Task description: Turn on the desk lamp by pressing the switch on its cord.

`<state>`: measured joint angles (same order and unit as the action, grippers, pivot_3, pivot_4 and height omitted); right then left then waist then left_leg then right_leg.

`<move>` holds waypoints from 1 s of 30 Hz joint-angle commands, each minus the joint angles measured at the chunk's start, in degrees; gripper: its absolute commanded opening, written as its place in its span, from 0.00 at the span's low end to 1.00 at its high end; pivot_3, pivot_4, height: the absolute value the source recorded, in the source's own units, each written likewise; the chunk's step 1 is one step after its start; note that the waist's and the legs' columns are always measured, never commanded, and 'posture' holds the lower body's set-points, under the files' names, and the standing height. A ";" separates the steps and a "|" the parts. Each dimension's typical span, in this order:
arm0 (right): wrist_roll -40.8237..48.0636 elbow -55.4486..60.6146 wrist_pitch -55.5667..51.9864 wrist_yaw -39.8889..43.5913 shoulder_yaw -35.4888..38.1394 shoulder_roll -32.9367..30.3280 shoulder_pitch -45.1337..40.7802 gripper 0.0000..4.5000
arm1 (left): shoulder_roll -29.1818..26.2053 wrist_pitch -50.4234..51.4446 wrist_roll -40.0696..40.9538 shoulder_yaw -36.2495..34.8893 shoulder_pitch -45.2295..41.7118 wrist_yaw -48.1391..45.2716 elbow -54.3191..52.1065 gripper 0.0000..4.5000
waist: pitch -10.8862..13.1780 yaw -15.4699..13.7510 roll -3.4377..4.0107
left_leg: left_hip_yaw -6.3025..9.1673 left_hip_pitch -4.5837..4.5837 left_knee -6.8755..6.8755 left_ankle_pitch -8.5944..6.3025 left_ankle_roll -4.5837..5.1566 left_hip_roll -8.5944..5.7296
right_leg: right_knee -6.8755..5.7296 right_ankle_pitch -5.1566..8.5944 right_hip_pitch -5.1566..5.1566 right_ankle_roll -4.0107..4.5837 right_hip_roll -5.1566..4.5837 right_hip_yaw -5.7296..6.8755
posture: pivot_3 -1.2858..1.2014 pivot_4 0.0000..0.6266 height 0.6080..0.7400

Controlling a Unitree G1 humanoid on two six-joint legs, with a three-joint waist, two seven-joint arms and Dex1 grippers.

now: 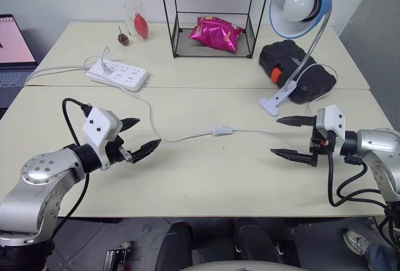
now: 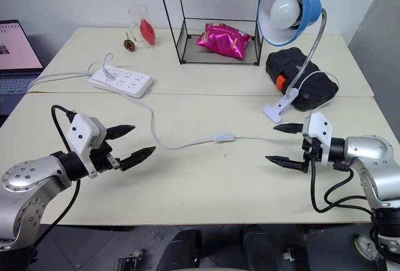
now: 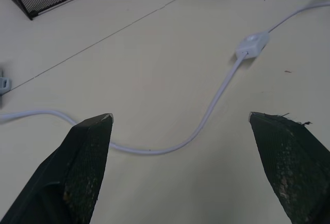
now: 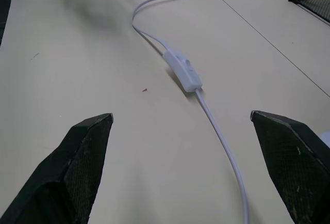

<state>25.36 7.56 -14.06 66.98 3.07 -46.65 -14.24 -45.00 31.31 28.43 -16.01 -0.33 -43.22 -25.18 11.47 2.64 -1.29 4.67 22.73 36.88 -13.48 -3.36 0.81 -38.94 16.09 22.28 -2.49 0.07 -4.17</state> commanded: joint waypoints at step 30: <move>8.93 27.19 -35.26 -27.63 5.33 3.90 2.67 1.00 | 20.11 -4.27 -5.16 24.74 -39.03 -19.33 46.51 0.97 | -0.02 -0.74 -0.03 | 0.13 0.17 0.02 0.00 0.00 -0.11 | -0.01 -0.12 0.05 0.15 0.05 0.07 | 0.52 0.24 1.00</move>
<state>32.92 31.58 -48.44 39.96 6.18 -42.02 -12.10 -25.17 28.59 24.39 8.47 -37.61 -60.83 19.73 11.45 1.90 -1.31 4.79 22.91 36.90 -13.48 -3.35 0.70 -38.94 15.99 22.34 -2.36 0.12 -4.11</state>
